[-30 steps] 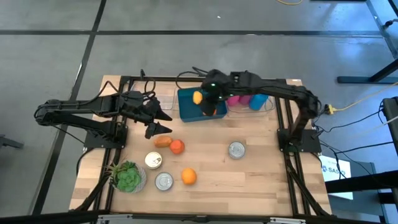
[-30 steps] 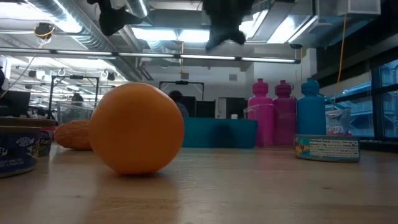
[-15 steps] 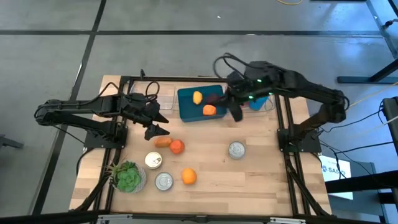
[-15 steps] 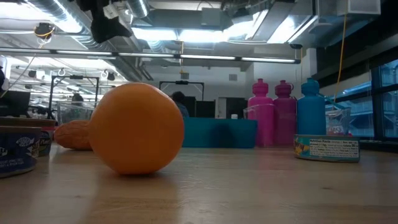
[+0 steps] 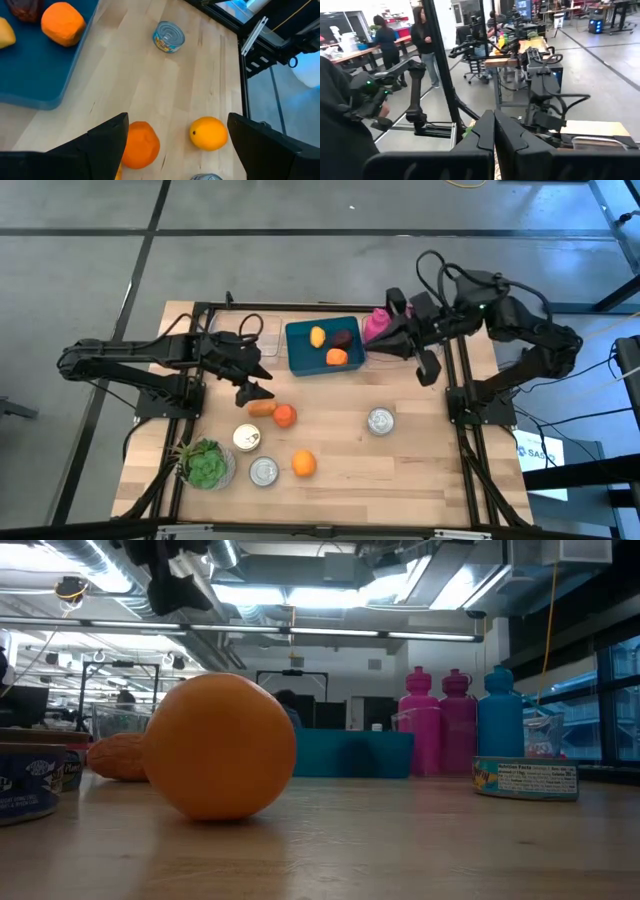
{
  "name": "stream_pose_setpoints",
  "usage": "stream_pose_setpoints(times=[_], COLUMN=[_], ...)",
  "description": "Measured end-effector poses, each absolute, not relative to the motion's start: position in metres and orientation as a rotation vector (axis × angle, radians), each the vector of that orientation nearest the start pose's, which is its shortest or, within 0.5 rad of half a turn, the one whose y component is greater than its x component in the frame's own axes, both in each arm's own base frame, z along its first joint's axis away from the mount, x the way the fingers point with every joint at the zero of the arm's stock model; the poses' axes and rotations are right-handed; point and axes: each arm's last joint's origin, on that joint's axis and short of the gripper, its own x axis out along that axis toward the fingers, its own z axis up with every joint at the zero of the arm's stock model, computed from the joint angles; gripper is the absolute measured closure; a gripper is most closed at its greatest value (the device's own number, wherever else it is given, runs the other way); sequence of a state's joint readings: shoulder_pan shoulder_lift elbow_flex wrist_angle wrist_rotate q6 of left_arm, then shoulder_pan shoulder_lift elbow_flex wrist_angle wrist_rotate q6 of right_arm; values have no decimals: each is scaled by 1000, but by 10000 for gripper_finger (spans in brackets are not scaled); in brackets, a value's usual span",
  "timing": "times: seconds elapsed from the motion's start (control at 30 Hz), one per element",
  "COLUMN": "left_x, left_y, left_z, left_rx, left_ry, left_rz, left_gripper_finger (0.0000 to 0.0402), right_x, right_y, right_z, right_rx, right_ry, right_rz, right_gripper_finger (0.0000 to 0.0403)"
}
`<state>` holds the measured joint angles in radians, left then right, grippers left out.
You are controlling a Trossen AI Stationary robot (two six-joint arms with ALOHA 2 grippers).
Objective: Pick & Place Food Item
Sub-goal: Put the orange into the blue bin
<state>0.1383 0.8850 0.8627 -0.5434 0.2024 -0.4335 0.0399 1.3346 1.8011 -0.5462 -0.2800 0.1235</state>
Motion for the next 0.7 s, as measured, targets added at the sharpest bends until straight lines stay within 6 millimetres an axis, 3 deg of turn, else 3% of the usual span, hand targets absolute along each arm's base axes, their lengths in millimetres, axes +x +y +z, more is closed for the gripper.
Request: stream_pose_setpoints(times=[0.23,0.53,0.7], left_x=[179,182,187], left_y=[18,8,5], left_z=[308,286,282], left_rx=[-494,-422,-365], left_ry=[598,822,836], left_rz=[54,106,103], left_gripper_finger=[71,71,71], right_x=[238,224,211], right_y=[18,28,35], right_z=[515,502,502], right_rx=[133,170,160], right_ry=[134,305,320], right_rz=[312,344,333], right_gripper_finger=[401,401,401])
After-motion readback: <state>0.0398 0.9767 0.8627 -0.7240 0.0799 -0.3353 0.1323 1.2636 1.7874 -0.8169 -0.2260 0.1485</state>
